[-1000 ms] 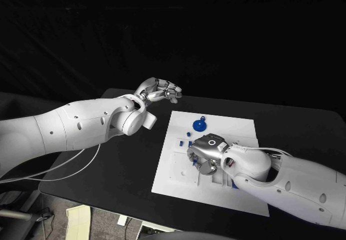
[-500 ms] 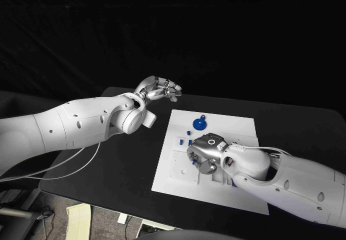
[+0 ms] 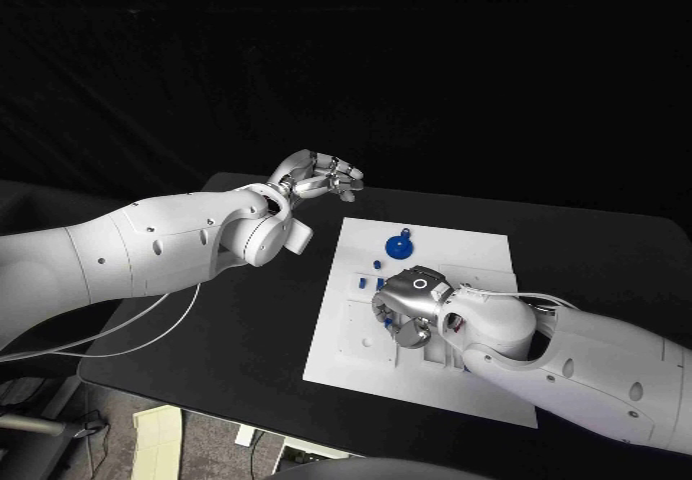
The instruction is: Assemble the parts on the task board
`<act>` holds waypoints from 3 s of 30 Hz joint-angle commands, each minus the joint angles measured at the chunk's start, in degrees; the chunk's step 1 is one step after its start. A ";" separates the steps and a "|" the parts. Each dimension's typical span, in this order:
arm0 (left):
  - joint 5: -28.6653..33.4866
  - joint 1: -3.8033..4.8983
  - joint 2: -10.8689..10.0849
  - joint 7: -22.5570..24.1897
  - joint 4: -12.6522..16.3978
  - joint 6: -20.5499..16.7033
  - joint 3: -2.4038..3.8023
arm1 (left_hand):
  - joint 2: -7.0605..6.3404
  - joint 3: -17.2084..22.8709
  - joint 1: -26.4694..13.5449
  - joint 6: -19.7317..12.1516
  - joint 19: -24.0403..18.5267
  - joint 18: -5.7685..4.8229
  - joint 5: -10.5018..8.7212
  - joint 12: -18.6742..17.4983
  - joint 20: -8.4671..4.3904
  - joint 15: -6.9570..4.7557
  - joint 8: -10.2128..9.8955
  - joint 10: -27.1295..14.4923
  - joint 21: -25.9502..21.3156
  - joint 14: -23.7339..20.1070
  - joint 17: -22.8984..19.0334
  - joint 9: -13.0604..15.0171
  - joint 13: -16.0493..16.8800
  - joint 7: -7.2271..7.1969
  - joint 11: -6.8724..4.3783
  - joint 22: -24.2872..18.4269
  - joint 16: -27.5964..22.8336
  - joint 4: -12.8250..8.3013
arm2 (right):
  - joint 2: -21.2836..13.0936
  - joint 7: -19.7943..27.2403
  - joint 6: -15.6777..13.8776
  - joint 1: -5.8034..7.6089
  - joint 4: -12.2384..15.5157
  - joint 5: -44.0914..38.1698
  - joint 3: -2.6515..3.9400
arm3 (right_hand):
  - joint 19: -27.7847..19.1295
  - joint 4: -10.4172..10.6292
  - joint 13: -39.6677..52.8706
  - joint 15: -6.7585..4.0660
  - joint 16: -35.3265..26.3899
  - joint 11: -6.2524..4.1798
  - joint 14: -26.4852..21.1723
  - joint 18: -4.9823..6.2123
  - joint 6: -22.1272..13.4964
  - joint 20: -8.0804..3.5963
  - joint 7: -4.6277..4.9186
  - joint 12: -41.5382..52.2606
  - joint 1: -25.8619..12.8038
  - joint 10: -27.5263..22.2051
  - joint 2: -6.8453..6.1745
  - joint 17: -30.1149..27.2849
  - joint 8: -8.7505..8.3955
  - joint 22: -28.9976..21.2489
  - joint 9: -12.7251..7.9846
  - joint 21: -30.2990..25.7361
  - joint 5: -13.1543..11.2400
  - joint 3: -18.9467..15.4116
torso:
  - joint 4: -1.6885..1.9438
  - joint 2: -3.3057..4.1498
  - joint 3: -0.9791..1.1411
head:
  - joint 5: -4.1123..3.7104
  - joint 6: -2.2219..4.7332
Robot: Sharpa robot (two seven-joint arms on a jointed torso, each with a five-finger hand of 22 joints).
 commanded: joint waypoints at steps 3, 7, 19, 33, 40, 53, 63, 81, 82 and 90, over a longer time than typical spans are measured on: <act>0.30 0.22 0.08 0.45 0.19 -0.08 0.04 | 0.35 -0.07 -0.11 -0.39 0.47 -0.40 0.12 0.19 -0.06 -0.10 0.39 -0.38 -0.38 0.39 0.10 -0.06 -0.10 -0.12 0.07 0.10 -0.21 -0.20 | 0.23 -0.03 2.03 -0.14 -0.29 -0.71 -0.68 | 0.21 -0.38 0.12 -1.66 0.26 -0.16 -1.97 2.74 0.30 -0.54 0.05 0.15 -0.10 1.64 0.48 -0.12 0.21 1.06 0.09 0.29 0.26 0.09 | 0.04 -0.01 0.01 | -0.14 -0.07; 0.30 0.24 0.01 0.44 0.22 -0.08 0.04 | 0.35 -0.06 -0.10 -0.39 0.48 -0.40 0.12 0.19 -0.06 -0.10 0.39 -0.38 -0.39 0.39 0.13 -0.06 -0.10 -0.12 0.07 0.11 -0.23 -0.20 | 0.20 -0.10 2.33 -0.14 -0.34 -0.71 -0.81 | 0.20 -0.39 0.15 -1.65 0.27 -0.15 -1.97 2.74 0.30 -0.54 0.06 0.13 -0.14 1.62 0.49 -0.14 0.19 1.06 0.11 0.29 0.32 0.08 | 0.05 0.00 0.02 | -0.19 -0.20; 0.30 0.28 -0.06 0.37 0.26 -0.03 0.04 | 0.33 -0.06 -0.10 -0.40 0.48 -0.40 0.12 0.19 -0.05 -0.10 0.40 -0.39 -0.43 0.40 0.20 -0.06 -0.11 -0.12 0.08 0.13 -0.29 -0.20 | -0.11 0.75 0.84 -0.12 -0.77 2.72 -0.86 | -0.20 -0.33 0.61 -1.24 0.45 0.27 -2.30 2.74 -0.69 -0.31 0.47 -0.87 -2.13 0.47 -0.04 -0.96 -0.55 1.02 0.39 0.37 5.94 -1.69 | -0.04 -0.02 0.03 | -0.18 -0.39; 0.32 0.30 0.05 0.34 -0.85 0.16 0.04 | 0.30 -0.08 -0.12 -0.43 0.51 -0.41 0.10 0.19 -0.05 -0.09 0.40 -0.41 -0.46 0.40 0.28 -0.07 -0.12 -0.11 0.09 0.15 -0.35 -0.18 | -3.24 -0.21 -4.56 0.40 1.99 5.57 -0.81 | -1.33 -0.30 -3.83 3.04 0.77 4.75 -3.46 2.74 -11.38 0.16 4.95 -3.64 -3.87 -13.11 -4.23 -1.83 -5.84 0.56 -1.94 -0.61 8.38 -10.70 | 0.00 -0.07 0.07 | -0.39 0.03; 0.43 0.30 0.13 0.42 -1.62 0.14 0.03 | 0.32 -0.07 -0.12 -0.43 0.52 -0.41 0.10 0.20 -0.06 -0.10 0.41 -0.40 -0.48 0.42 0.32 -0.07 -0.12 -0.11 0.09 0.17 -0.38 -0.16 | -5.34 -0.54 -5.50 1.65 4.18 6.24 0.11 | -1.17 0.14 -4.30 3.06 1.06 4.77 -3.46 2.74 -11.63 0.16 5.17 -3.54 -3.30 -13.04 -4.21 -2.09 -5.78 0.47 -2.04 -0.76 8.90 -11.19 | -0.11 -0.14 0.17 | -0.57 0.43; 0.64 0.29 0.49 0.52 -2.10 0.76 0.03 | 0.41 -0.06 -0.15 -0.44 0.59 -0.40 0.11 0.22 -0.06 -0.11 0.42 -0.37 -0.51 0.48 0.43 -0.08 -0.12 -0.10 0.08 0.20 -0.43 -0.10 | -11.40 -1.10 -1.21 4.18 5.84 24.57 5.97 | -1.37 1.42 -3.39 1.41 1.40 3.04 -3.64 2.74 -10.58 0.20 4.67 -1.06 0.29 -7.71 -3.75 -2.95 -4.90 0.64 -2.15 -1.04 4.36 -7.59 | -0.07 -0.05 0.05 | -2.10 2.43; 0.69 0.28 0.32 0.54 -2.06 0.92 0.02 | 0.41 -0.07 -0.16 -0.51 0.67 -0.38 0.10 0.23 -0.09 -0.13 0.40 -0.37 -0.52 0.53 0.52 -0.10 -0.12 -0.08 0.07 0.22 -0.48 -0.08 | -15.57 -0.22 1.13 6.15 5.05 20.21 6.33 | -2.62 1.05 3.28 0.18 1.31 1.77 -4.64 2.73 -9.44 0.75 3.70 2.13 -1.34 -5.92 -4.04 -3.76 -3.54 1.11 -0.57 -1.04 4.40 -9.31 | 0.02 -0.03 0.08 | -2.30 2.88; 0.71 0.28 0.37 0.20 -2.24 0.65 0.02 | 0.47 -0.03 -0.08 -0.59 0.88 -0.31 0.12 0.23 -0.14 -0.17 0.39 -0.39 -0.53 0.63 0.72 -0.12 -0.14 -0.06 0.07 0.28 -0.56 -0.11 | -15.25 -4.34 11.14 5.71 2.66 11.61 4.16 | -6.06 4.79 -4.03 3.83 0.43 5.50 -8.27 2.74 -13.35 1.58 0.93 -3.61 -4.71 -18.92 -4.97 -5.62 -4.80 0.02 -1.50 -3.85 0.75 -14.36 | 0.06 0.01 0.06 | -4.00 3.04; 0.71 0.28 0.41 0.22 -2.27 0.69 0.02 | 0.47 -0.03 -0.08 -0.59 0.89 -0.31 0.12 0.23 -0.15 -0.18 0.39 -0.39 -0.53 0.64 0.73 -0.12 -0.14 -0.05 0.07 0.29 -0.56 -0.11 | -15.19 -4.23 10.89 5.61 2.65 11.45 4.13 | -6.05 4.90 -4.13 3.83 0.45 5.50 -8.26 2.74 -13.41 1.59 0.94 -3.59 -4.62 -18.87 -4.98 -5.68 -4.81 0.02 -1.51 -3.87 0.76 -14.34 | 0.02 0.02 0.04 | -4.00 3.03; 0.71 0.27 0.48 0.35 -2.26 0.77 0.02 | 0.46 -0.04 -0.07 -0.66 1.00 -0.28 0.12 0.22 -0.17 -0.20 0.37 -0.43 -0.53 0.69 0.83 -0.14 -0.16 -0.03 0.09 0.32 -0.61 -0.11 | -14.20 -3.73 8.01 4.70 2.02 10.91 3.83 | -5.42 5.28 -4.96 3.31 1.02 5.02 -7.71 2.74 -13.08 1.37 1.68 -2.75 -2.53 -16.43 -4.33 -6.31 -4.31 0.23 -1.43 -3.81 -1.24 -13.86 | 0.00 0.03 0.03 | -4.09 2.99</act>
